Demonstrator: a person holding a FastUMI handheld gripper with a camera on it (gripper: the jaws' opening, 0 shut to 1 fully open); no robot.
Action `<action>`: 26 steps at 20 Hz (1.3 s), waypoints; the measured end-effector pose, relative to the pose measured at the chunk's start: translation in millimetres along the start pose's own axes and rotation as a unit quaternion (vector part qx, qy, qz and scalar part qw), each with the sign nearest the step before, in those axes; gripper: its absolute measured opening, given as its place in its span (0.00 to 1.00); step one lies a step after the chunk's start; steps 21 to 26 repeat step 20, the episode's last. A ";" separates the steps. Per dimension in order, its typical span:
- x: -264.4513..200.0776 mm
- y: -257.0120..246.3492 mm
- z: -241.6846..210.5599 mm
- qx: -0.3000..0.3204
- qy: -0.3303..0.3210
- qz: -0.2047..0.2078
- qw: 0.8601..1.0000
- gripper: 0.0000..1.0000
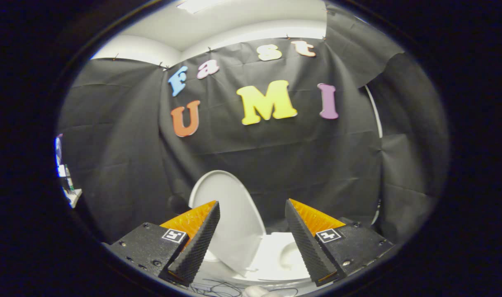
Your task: Open the toilet lid.
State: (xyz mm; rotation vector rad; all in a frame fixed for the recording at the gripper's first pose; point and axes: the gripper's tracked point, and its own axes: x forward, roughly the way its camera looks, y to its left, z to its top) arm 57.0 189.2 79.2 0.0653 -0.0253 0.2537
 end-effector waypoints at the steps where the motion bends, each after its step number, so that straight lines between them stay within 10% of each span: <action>1: -6.4 -21.0 -5.0 -0.002 0.000 -0.016 1.000 0.99; 11: -47.3 -172.3 -76.6 -0.006 0.042 -0.130 0.991 0.99; 26: -60.6 -177.3 -69.4 -0.031 0.005 -0.127 0.991 0.99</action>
